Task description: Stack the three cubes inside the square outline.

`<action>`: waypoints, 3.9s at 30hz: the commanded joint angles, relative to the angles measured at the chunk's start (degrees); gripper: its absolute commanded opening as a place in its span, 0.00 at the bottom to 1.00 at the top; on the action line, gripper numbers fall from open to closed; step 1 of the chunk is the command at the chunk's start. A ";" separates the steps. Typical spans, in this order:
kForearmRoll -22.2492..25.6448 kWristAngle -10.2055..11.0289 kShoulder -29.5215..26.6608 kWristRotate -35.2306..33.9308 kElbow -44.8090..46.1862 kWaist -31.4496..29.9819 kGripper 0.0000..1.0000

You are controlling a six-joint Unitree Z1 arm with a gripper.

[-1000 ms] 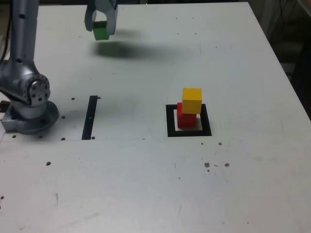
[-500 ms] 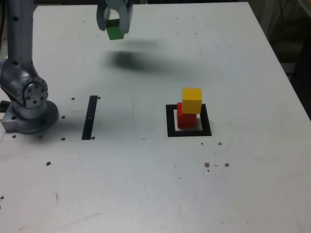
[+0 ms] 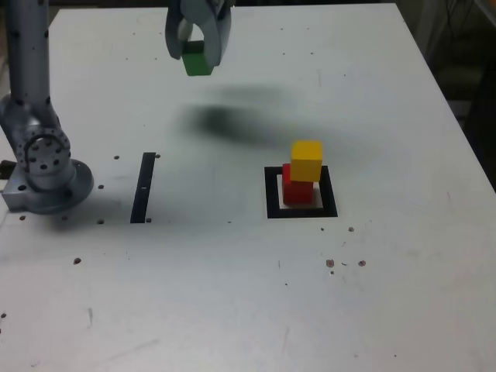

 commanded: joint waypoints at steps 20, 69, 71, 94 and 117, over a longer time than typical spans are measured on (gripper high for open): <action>9.62 -4.63 1.86 -15.46 -11.07 -18.52 0.30; 11.46 -8.87 12.80 -30.51 -22.32 -34.19 0.30; 11.20 -8.98 13.09 -30.51 -22.58 -34.22 0.30; 7.52 -10.71 13.35 -29.36 -21.65 -34.63 0.99; 5.59 -8.23 4.47 -29.36 -14.95 -34.09 0.99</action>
